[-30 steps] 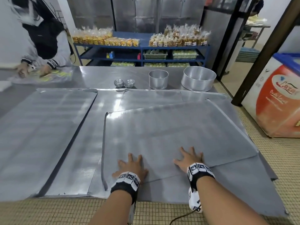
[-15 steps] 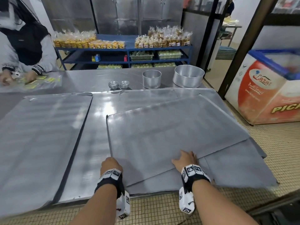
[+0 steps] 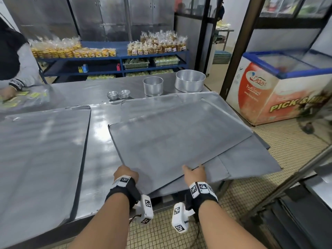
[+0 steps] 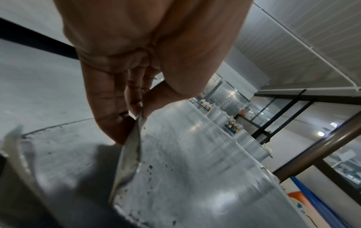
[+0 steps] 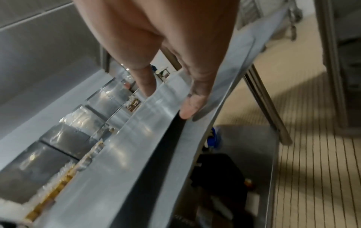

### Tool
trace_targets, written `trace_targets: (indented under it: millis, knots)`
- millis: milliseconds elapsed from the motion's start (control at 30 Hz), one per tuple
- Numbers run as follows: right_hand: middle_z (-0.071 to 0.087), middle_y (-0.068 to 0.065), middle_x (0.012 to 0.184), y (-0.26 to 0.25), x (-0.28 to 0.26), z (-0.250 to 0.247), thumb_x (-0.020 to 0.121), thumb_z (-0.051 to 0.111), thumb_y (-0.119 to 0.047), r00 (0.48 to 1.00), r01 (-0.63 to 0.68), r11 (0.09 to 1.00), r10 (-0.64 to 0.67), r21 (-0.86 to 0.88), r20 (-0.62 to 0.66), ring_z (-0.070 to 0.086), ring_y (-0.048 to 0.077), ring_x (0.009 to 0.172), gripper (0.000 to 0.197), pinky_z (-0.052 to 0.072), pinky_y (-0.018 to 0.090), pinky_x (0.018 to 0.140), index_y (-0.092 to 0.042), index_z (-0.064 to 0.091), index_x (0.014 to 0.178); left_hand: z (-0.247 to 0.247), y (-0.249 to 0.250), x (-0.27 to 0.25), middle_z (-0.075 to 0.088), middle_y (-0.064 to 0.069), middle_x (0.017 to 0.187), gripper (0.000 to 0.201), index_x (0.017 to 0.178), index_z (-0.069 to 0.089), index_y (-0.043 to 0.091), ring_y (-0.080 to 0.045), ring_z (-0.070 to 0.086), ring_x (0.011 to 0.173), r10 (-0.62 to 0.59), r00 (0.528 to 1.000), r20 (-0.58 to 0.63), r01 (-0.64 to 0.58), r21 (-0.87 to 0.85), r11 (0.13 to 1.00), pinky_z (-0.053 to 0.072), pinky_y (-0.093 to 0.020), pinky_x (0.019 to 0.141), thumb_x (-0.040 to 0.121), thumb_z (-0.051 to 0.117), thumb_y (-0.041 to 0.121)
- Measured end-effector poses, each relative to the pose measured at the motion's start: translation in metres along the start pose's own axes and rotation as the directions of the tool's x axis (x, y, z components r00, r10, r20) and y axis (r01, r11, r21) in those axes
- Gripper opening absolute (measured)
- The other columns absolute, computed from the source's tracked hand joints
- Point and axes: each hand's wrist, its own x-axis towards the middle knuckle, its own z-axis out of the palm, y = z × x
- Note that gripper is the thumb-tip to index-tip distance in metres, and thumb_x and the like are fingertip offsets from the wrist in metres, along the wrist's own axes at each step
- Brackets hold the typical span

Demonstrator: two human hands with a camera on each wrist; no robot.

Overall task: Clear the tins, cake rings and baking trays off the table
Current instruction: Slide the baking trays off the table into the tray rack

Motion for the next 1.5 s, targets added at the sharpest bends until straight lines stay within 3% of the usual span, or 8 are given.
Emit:
trace_targets:
  millis: [100, 200, 367, 533, 667, 1000, 1233, 1500]
  knots:
    - [0.065, 0.02, 0.067, 0.011, -0.013, 0.006, 0.084, 0.07, -0.015, 0.982, -0.167, 0.935, 0.131, 0.314, 0.133, 0.065, 0.032, 0.06, 0.025, 0.061, 0.05, 0.069, 0.005, 0.057, 0.075, 0.001, -0.01, -0.016, 0.064, -0.022, 0.127, 0.031, 0.122, 0.061, -0.005, -0.037, 0.063, 0.115, 0.007, 1.0, -0.001, -0.007, -0.006, 1.0, 0.049, -0.032, 0.079, 0.094, 0.057, 0.01]
    - [0.055, 0.016, 0.066, 0.031, -0.024, 0.007, 0.085, 0.07, -0.012, 0.965, -0.212, 0.951, 0.167, 0.226, 0.204, 0.048, 0.021, 0.043, 0.022, 0.048, 0.027, 0.042, 0.006, 0.058, 0.09, 0.003, -0.026, -0.038, 0.063, -0.021, 0.13, 0.035, 0.125, 0.06, -0.003, -0.036, 0.061, 0.119, -0.004, 1.0, -0.007, 0.004, -0.01, 1.0, 0.049, -0.033, 0.089, 0.094, 0.058, 0.014]
    - [0.063, 0.019, 0.08, 0.063, -0.054, -0.004, 0.085, 0.071, -0.003, 0.92, -0.263, 0.932, 0.164, 0.248, 0.357, 0.06, 0.026, 0.064, 0.013, 0.057, 0.039, 0.052, 0.001, 0.06, 0.091, 0.011, -0.055, -0.082, 0.065, -0.022, 0.123, 0.03, 0.119, 0.061, -0.004, -0.037, 0.062, 0.114, -0.019, 1.0, 0.0, 0.019, -0.059, 0.998, 0.045, -0.031, 0.081, 0.093, 0.058, 0.012]
    - [0.061, 0.027, 0.113, 0.09, -0.082, -0.023, 0.083, 0.072, 0.005, 0.923, -0.242, 0.916, 0.116, 0.32, 0.367, 0.068, 0.04, 0.088, 0.046, 0.058, 0.04, 0.048, 0.001, 0.045, 0.12, 0.031, -0.083, -0.125, 0.064, -0.025, 0.125, 0.032, 0.118, 0.062, -0.007, -0.039, 0.061, 0.116, -0.004, 1.0, 0.022, 0.005, -0.075, 0.997, 0.045, -0.031, 0.084, 0.095, 0.057, 0.014]
    - [0.055, 0.029, 0.129, 0.113, -0.088, -0.043, 0.086, 0.068, -0.003, 0.955, -0.065, 0.993, 0.033, 0.099, 0.293, 0.065, 0.038, 0.098, 0.057, 0.062, 0.045, 0.072, 0.008, 0.042, 0.135, 0.051, -0.098, -0.156, 0.065, -0.022, 0.126, 0.034, 0.121, 0.062, -0.01, -0.035, 0.064, 0.107, -0.013, 0.998, 0.067, 0.019, -0.101, 0.995, 0.053, -0.026, 0.08, 0.098, 0.052, 0.013]
    - [0.06, 0.026, 0.125, 0.145, -0.087, -0.106, 0.09, 0.064, -0.003, 0.967, -0.022, 0.996, 0.045, -0.09, 0.251, 0.064, 0.03, 0.09, 0.041, 0.06, 0.037, 0.068, 0.009, 0.054, 0.127, 0.052, -0.095, -0.191, 0.075, -0.012, 0.088, 0.028, 0.092, 0.074, 0.003, -0.03, 0.074, 0.079, 0.055, 0.984, 0.17, -0.058, 0.014, 0.998, 0.062, -0.035, 0.077, 0.082, 0.064, 0.027]
    - [0.063, 0.021, 0.126, 0.156, -0.072, -0.14, 0.09, 0.064, -0.015, 0.981, -0.055, 0.978, 0.091, -0.203, 0.172, 0.065, 0.033, 0.113, 0.04, 0.057, 0.043, 0.092, 0.002, 0.061, 0.126, 0.046, -0.053, -0.165, 0.07, -0.012, 0.083, 0.02, 0.078, 0.063, 0.004, -0.032, 0.07, 0.08, 0.181, 0.975, 0.126, -0.186, 0.026, 0.982, 0.059, -0.034, 0.073, 0.085, 0.062, 0.022]
    - [0.06, 0.017, 0.134, 0.14, -0.082, -0.158, 0.1, 0.052, -0.02, 0.985, -0.132, 0.904, 0.164, -0.407, 0.045, 0.058, 0.028, 0.123, 0.038, 0.049, 0.016, 0.066, 0.0, 0.058, 0.132, 0.048, -0.021, -0.081, 0.055, -0.017, 0.133, 0.051, 0.129, 0.051, 0.009, -0.039, 0.051, 0.124, 0.206, 0.978, 0.03, -0.208, 0.147, 0.967, 0.044, -0.042, 0.101, 0.085, 0.065, 0.032]
